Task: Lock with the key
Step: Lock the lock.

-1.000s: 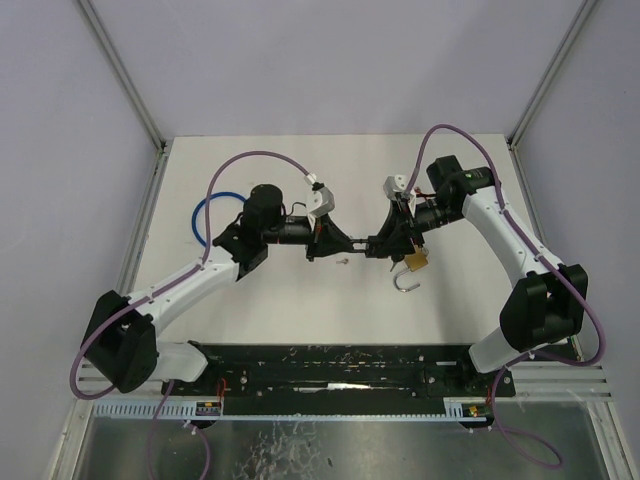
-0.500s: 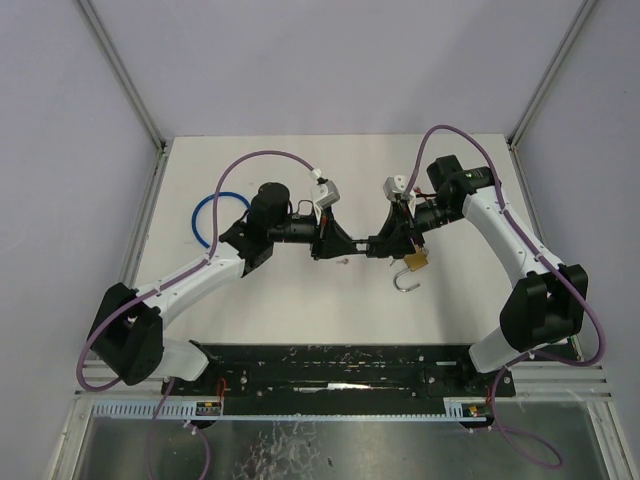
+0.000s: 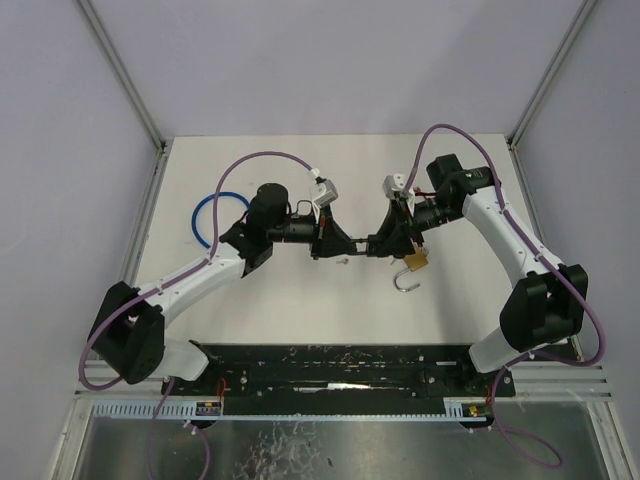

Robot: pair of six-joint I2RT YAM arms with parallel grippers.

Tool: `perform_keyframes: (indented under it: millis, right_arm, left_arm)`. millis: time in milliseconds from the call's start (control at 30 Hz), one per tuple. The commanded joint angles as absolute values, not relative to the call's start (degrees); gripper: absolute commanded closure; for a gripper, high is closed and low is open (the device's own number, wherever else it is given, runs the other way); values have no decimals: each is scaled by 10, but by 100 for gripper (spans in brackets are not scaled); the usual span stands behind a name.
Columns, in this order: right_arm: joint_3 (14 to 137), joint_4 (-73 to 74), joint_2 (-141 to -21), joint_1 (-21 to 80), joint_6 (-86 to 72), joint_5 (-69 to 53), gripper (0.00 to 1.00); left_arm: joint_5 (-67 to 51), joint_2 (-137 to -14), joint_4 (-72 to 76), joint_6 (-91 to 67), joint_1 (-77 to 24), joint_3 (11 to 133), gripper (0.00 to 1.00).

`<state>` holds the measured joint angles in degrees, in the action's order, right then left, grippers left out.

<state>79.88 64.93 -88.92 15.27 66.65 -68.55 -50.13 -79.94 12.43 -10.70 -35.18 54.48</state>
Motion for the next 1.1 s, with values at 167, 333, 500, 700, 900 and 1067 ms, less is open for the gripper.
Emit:
perform_keyframes:
  millis: [167,333,500,700,900,1067]
  right_arm:
    - [812,627,-857,155,619,-737,19]
    - [818,584,-857,152,531,-730,21]
    - [777,514,-844,152,455,-753,28]
    - [752,466,-832,146,410,-758,28]
    - [716,443,-822,144,411,-800,33]
    - [720,437,-828,144,415,-809,39]
  left_arm:
    - [-483,-760,223,-155,-338,516,100]
    - [-484,-749,218,-153,-335,517,100]
    - [-482,-743,228,-164,-333,521,100]
    - [-484,-732,273,-196,-325,507,100]
    - [-480,-721,316,-230,-320,494,100]
    - [-480,-721,368,-261,-318,483,100]
